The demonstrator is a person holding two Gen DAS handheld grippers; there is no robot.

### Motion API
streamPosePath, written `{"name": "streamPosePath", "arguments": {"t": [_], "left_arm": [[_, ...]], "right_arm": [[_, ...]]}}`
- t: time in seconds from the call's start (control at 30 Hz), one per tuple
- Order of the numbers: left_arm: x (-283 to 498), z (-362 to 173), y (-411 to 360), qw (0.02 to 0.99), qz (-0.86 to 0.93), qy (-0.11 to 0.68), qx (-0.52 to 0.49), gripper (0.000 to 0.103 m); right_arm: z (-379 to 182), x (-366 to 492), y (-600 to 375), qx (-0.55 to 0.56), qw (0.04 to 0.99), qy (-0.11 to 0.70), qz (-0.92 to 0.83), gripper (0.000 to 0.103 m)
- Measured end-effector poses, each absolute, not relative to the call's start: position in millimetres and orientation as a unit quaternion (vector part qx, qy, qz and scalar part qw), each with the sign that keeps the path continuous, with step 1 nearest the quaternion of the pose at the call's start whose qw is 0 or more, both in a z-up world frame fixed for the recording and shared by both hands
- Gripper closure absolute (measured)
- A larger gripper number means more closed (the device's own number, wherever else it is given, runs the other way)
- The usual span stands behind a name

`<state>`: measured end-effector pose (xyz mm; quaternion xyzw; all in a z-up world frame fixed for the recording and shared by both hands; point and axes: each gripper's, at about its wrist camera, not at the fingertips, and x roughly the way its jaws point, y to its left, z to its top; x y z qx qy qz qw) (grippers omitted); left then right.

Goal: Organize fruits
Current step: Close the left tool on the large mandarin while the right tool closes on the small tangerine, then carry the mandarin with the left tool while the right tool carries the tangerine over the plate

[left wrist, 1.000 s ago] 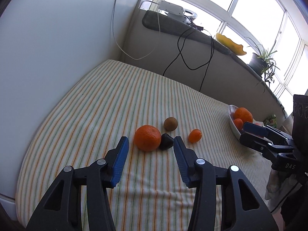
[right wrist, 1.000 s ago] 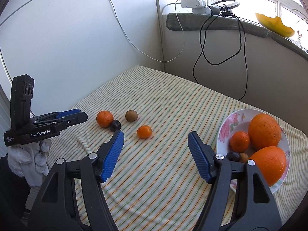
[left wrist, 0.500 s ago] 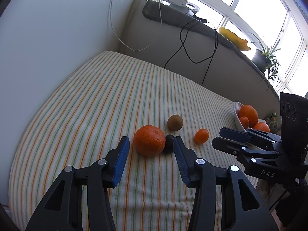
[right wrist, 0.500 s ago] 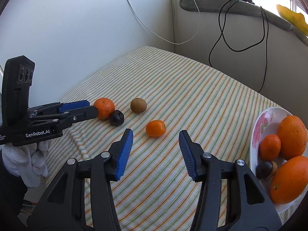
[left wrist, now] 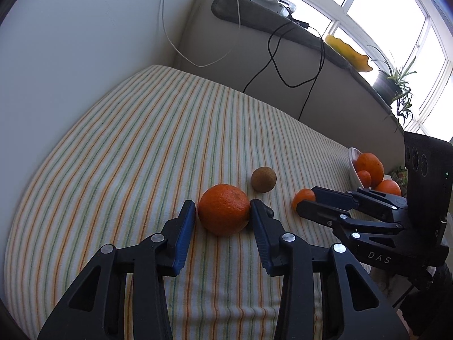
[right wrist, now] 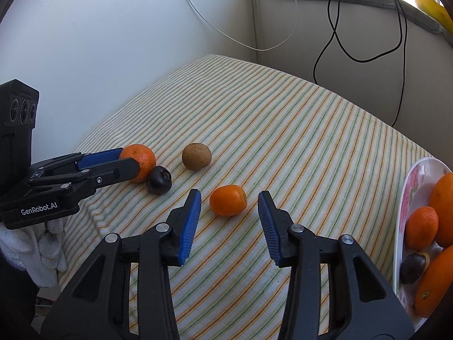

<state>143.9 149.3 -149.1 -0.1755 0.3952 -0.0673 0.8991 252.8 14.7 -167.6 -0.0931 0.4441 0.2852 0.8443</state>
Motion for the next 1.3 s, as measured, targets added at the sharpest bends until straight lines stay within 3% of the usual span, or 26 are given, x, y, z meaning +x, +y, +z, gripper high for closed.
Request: {"name": "streamPosePath", "arguments": {"t": [0.2,1.3], "left_arm": [[144,-148,148,0.901,-0.065,0.393,-0.171,0.067],[120,-95,102,0.921,-0.104,0.346,-0.146,0.067]], "right_arm": [[-171,253,24,-0.11,0.844,0.446,0.278,0.073],[-112,202,-36,-0.072,0.877,0.388,0.273,0.074]]}}
